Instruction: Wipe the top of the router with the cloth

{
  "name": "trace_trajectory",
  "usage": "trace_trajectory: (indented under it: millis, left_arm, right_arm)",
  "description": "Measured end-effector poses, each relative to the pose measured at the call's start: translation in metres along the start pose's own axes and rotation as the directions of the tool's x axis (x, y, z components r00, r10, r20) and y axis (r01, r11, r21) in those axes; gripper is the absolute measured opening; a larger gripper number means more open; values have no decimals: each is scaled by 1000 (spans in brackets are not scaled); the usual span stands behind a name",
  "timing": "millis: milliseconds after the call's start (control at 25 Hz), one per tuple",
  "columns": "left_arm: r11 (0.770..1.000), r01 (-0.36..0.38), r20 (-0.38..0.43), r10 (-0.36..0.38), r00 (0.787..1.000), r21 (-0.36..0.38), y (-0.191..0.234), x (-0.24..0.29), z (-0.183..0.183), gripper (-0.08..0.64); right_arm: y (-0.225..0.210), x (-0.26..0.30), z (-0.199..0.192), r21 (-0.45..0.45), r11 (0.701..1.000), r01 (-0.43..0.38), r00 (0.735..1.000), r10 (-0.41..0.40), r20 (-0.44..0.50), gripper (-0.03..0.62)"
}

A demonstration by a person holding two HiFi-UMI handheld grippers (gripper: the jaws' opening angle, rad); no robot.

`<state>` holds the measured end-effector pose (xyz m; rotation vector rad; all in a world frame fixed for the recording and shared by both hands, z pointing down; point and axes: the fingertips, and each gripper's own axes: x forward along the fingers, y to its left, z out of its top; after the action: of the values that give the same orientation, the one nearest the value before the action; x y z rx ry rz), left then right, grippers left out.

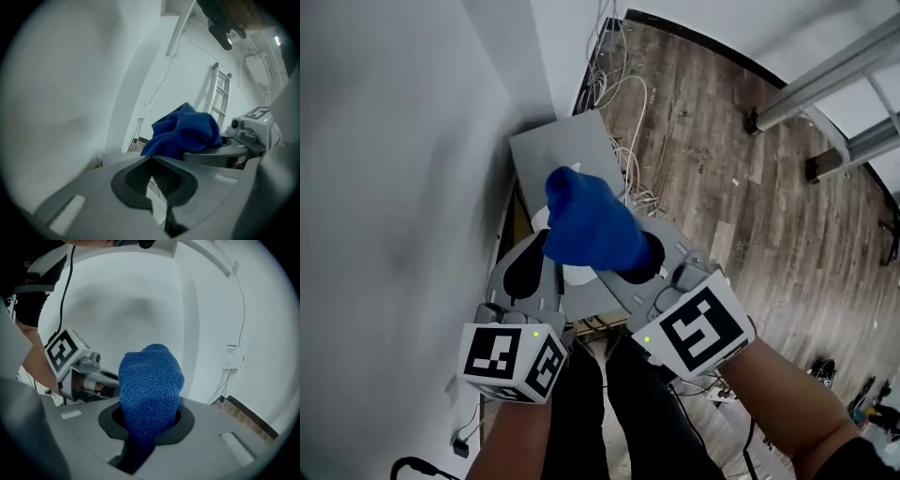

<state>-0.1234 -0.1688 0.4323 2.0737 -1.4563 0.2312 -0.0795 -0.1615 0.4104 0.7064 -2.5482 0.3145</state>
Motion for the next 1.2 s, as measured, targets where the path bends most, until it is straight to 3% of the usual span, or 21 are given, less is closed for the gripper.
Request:
trace_trajectory:
  millis: [240, 680, 880, 1200]
  left_arm:
    - [997, -41, 29, 43, 999, -61, 23, 27, -20, 0]
    - [992, -75, 33, 78, 996, -98, 44, 62, -63, 0]
    - [991, -86, 36, 90, 995, -99, 48, 55, -74, 0]
    - [991, -101, 6, 102, 995, -91, 43, 28, -68, 0]
  right_arm:
    - [-36, 49, -42, -149, 981, -123, 989, 108, -103, 97]
    - [-46, 113, -132, -136, 961, -240, 954, 208, -216, 97]
    - [-51, 122, -135, -140, 966, -219, 962, 189, -198, 97]
    - [-69, 107, -95, -119, 987, -109, 985, 91, -150, 97]
